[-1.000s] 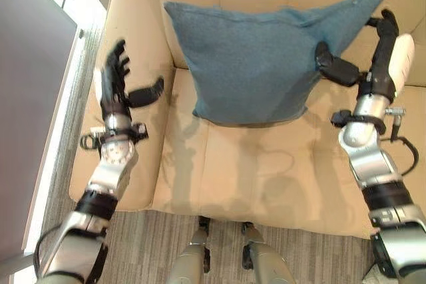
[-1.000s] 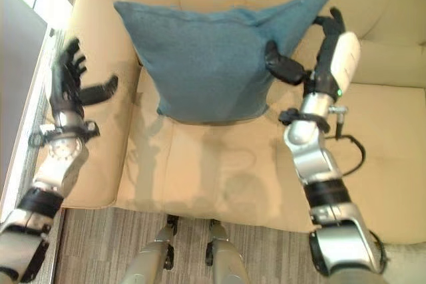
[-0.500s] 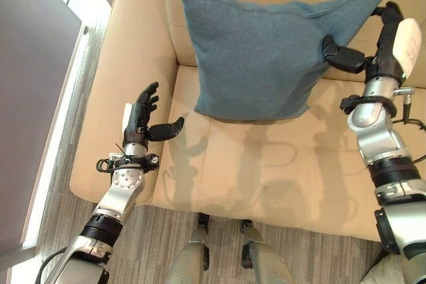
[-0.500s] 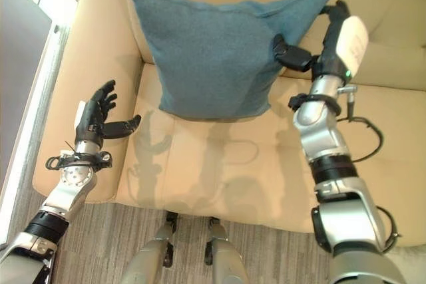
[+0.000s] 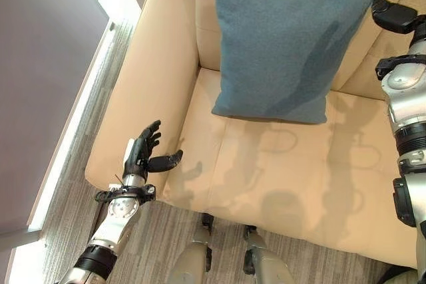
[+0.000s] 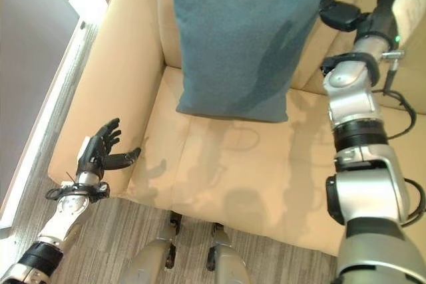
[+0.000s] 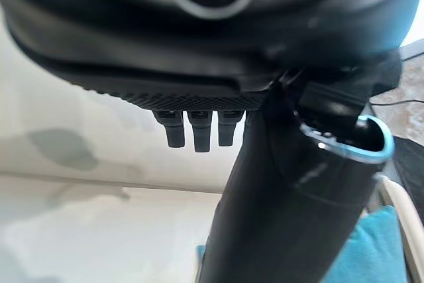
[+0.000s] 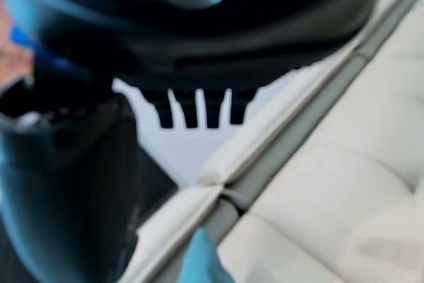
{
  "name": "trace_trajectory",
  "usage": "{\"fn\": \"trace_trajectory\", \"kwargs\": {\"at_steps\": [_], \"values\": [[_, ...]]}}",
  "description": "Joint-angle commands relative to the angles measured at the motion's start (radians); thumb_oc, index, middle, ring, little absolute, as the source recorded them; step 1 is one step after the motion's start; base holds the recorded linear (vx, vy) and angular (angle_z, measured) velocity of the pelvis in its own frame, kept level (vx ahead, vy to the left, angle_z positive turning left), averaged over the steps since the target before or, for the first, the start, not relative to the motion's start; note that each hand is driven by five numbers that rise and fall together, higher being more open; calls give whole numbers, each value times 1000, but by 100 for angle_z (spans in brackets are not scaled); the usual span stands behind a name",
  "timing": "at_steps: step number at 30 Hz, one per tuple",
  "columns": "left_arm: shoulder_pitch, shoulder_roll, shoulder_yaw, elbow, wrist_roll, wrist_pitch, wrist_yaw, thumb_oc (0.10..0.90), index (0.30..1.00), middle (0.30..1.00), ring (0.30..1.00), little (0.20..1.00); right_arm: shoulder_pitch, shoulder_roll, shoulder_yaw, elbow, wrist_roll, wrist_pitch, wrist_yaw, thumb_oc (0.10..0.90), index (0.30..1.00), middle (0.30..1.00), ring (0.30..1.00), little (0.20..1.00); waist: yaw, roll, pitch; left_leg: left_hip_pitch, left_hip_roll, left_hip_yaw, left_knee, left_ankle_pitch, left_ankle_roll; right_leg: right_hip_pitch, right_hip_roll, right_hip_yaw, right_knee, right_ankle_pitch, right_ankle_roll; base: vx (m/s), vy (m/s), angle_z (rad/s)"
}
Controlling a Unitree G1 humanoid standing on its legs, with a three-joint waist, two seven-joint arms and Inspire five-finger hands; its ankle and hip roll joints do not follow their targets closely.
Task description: Pick up all the scattered cushions and arrange them neatly on the sofa.
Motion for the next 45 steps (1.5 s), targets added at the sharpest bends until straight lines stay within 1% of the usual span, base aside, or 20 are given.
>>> {"fn": "trace_trajectory", "kwargs": {"at_steps": [1, 4, 5, 6, 8, 9, 10, 11, 15, 18, 20, 23, 24, 27, 35, 37, 39, 41, 42, 45], "values": [[23, 1, 71, -71, 7, -75, -17, 800, 900, 900, 900, 900, 95, -107, 7, -160, -28, -95, -57, 800, 900, 900, 900, 900, -16, -49, -143, 21, -66, 26, 1, -111, 27, 28, -10, 41, 87, -151, 52, 0, 0, 0], [41, -12, 80, -65, 6, -68, -21, 800, 900, 900, 900, 900, 218, -95, -57, -253, -28, -118, -36, 800, 900, 900, 900, 900, -18, -53, -143, 32, -65, 27, 1, -114, 28, 41, -11, 39, 87, -155, 53, 15, -2, 5], [64, -30, 97, -48, 13, -59, -28, 800, 900, 900, 900, 900, 365, -60, -112, -321, -6, -153, 14, 800, 900, 900, 900, 900, -25, -53, -143, 45, -64, 30, 1, -118, 29, 54, -13, 38, 88, -158, 54, 0, 0, 0], [64, -29, 96, -49, 13, -59, -28, 800, 900, 900, 900, 900, 369, -60, -115, -323, -7, -152, 15, 800, 900, 900, 900, 900, -24, -54, -143, 45, -64, 30, 1, -118, 29, 54, -13, 38, 88, -158, 54, 18, -5, 6], [113, -73, 130, -15, 5, -41, -44, 800, 900, 900, 900, 900, 580, 12, -167, -405, 13, -198, 108, 800, 900, 900, 900, 900, -35, -56, -142, 69, -62, 32, 1, -124, 32, 77, -16, 35, 88, -162, 56, 7, -7, 2], [116, -72, 127, -16, 5, -40, -45, 800, 900, 900, 900, 900, 589, 14, -173, -411, 12, -197, 110, 800, 900, 900, 900, 900, -33, -57, -143, 71, -62, 32, 1, -125, 32, 79, -16, 35, 87, -163, 56, 0, 0, 0], [158, -108, 148, 14, 0, -23, -59, 800, 900, 900, 900, 900, 735, 79, -218, -449, 13, -213, 172, 800, 900, 900, 900, 900, -42, -59, -147, 88, -61, 33, 1, -130, 35, 98, -17, 32, 84, -165, 57, 21, -11, 3], [158, -108, 147, 14, 0, -23, -59, 800, 900, 900, 900, 900, 736, 80, -219, -450, 12, -212, 172, 800, 900, 900, 900, 900, -41, -59, -147, 88, -61, 33, 1, -130, 35, 98, -17, 32, 84, -165, 57, 0, 0, 0], [225, -152, 190, 102, 37, 2, -74, 800, 900, 900, 900, 900, 950, 180, -278, -448, -44, -222, 234, 800, 900, 900, 900, 900, -58, -59, -162, 122, -61, 39, 1, -139, 36, 134, -21, 24, 71, -164, 61, 6, -8, -2], [269, -176, 199, 219, 105, 33, -99, 800, 900, 900, 900, 900, 1059, 263, -276, -341, -87, -221, 275, 800, 900, 900, 900, 900, -73, -59, -182, 146, -58, 51, 1, -143, 39, 162, -22, 24, 58, -157, 65, -8, -7, -6], [274, -179, 191, 252, 133, 43, -108, 800, 900, 900, 900, 900, 1080, 281, -266, -310, -91, -222, 284, 800, 900, 900, 900, 900, -75, -60, -187, 153, -58, 55, 1, -146, 40, 169, -22, 24, 53, -154, 66, -27, -12, -5], [264, -209, 173, 450, 228, 71, -108, 800, 900, 900, 900, 900, 1132, 353, -236, -170, -78, -221, 302, 800, 900, 900, 900, 900, -92, -60, -207, 172, -53, 73, 1, -148, 38, 190, -20, 29, 39, -147, 69, -44, -18, -10], [264, -209, 173, 450, 228, 71, -108, 800, 900, 900, 900, 900, 1132, 353, -236, -170, -78, -221, 302, 800, 900, 900, 900, 900, -92, -60, -207, 172, -53, 73, 1, -148, 38, 191, -20, 29, 39, -147, 69, -30, -31, -9], [249, -248, 182, 634, 267, 87, -83, 800, 900, 900, 900, 900, 1147, 404, -185, 0, -69, -208, 308, 800, 900, 900, 900, 900, -103, -65, -224, 195, -46, 85, 1, -152, 34, 208, -14, 37, 40, -148, 67, -44, -55, -7], [228, -278, 203, 828, 299, 106, -50, 800, 900, 900, 900, 900, 1146, 469, -106, 207, -37, -190, 328, 800, 900, 900, 900, 900, -104, -73, -218, 228, -23, 101, 20, -150, 25, 242, 7, 52, 25, -158, 49, -63, -87, -10], [209, -283, 195, 829, 289, 101, -38, 800, 900, 900, 900, 900, 1125, 475, -92, 240, -19, -185, 324, 800, 900, 900, 900, 900, -100, -87, -185, 158, -21, 100, 136, -167, 16, 237, -1, 45, 13, -148, 46, -308, -91, -4], [188, -292, 185, 838, 285, 98, -34, 800, 900, 900, 900, 900, 1106, 476, -91, 251, 2, -182, 320, 800, 900, 900, 900, 900, -98, -103, -161, 134, -39, 93, 232, -227, 13, 218, -17, 41, 19, -134, 45, -321, -45, -3], [182, -298, 183, 842, 283, 99, -35, 800, 900, 900, 900, 900, 1097, 475, -88, 256, 4, -181, 317, 800, 900, 900, 900, 900, -99, -110, -158, 134, -48, 84, 291, -261, 17, 206, -26, 41, 22, -127, 45, -171, 4, -7], [175, -305, 179, 845, 285, 101, -34, 800, 900, 900, 900, 900, 1086, 469, -79, 255, -5, -176, 317, 800, 900, 900, 900, 900, -103, -116, -165, 157, -56, 57, 378, -289, 25, 193, -30, 43, 20, -112, 45, -142, 34, -7], [167, -316, 171, 843, 281, 98, -34, 800, 900, 900, 900, 900, 1078, 470, -73, 264, -11, -173, 319, 800, 900, 900, 900, 900, -110, -110, -179, 197, -52, 34, 438, -302, 26, 176, -24, 53, 21, -97, 49, -115, 59, -22]]}}
